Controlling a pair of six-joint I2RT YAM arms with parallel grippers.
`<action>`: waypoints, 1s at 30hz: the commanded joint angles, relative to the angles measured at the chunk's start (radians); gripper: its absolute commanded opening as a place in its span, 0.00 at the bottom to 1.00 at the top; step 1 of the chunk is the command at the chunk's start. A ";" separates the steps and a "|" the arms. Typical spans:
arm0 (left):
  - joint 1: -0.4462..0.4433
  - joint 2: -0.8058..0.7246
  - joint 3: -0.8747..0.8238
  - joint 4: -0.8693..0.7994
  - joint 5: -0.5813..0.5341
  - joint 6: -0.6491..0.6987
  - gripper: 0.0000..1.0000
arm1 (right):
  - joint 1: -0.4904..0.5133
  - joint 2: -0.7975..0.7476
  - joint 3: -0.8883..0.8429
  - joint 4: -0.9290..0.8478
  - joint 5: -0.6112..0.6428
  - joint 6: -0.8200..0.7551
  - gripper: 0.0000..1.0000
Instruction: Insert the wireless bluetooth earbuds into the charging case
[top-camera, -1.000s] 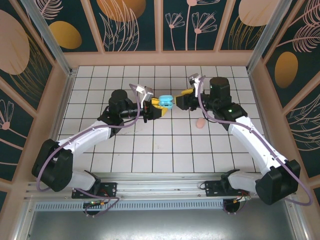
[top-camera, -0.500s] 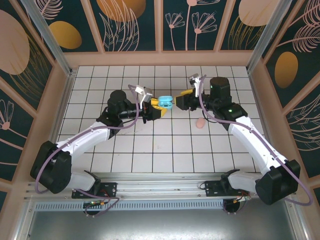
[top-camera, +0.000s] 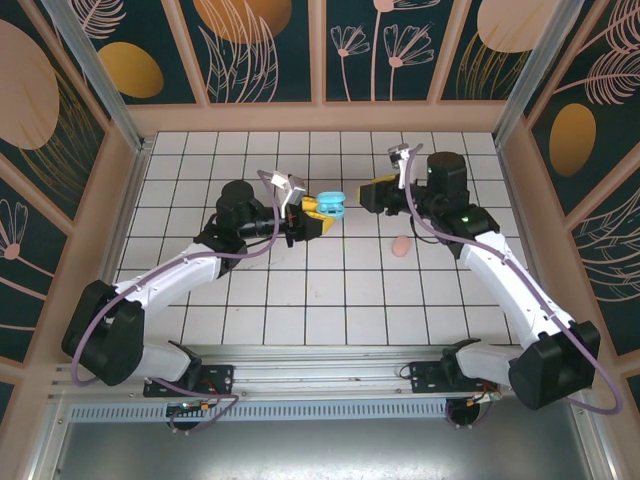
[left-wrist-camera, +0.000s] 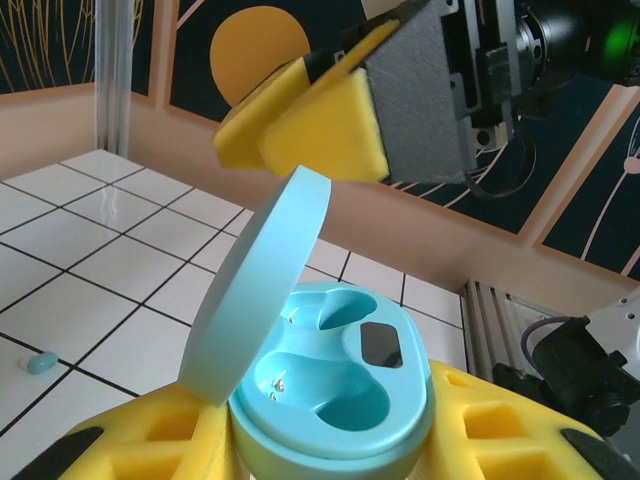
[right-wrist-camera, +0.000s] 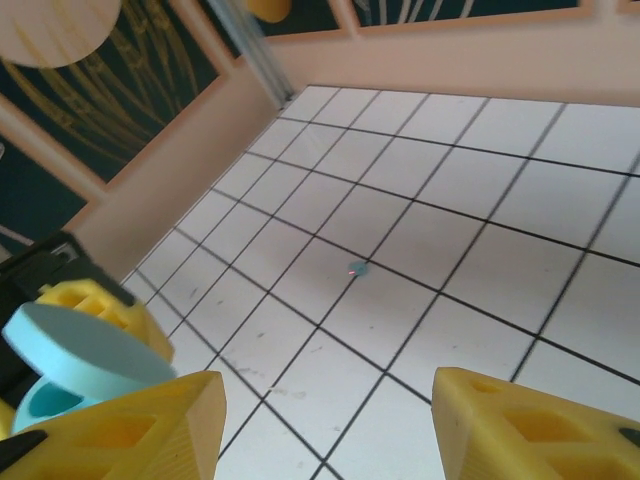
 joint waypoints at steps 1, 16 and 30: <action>0.013 0.004 -0.003 0.027 0.009 0.021 0.00 | -0.075 0.024 0.014 -0.015 0.102 0.092 0.57; 0.020 0.006 0.033 -0.062 -0.004 0.077 0.00 | -0.131 0.604 0.337 -0.187 0.282 0.073 0.47; 0.020 0.010 0.033 -0.061 -0.001 0.071 0.00 | -0.110 1.076 0.779 -0.404 0.314 -0.056 0.29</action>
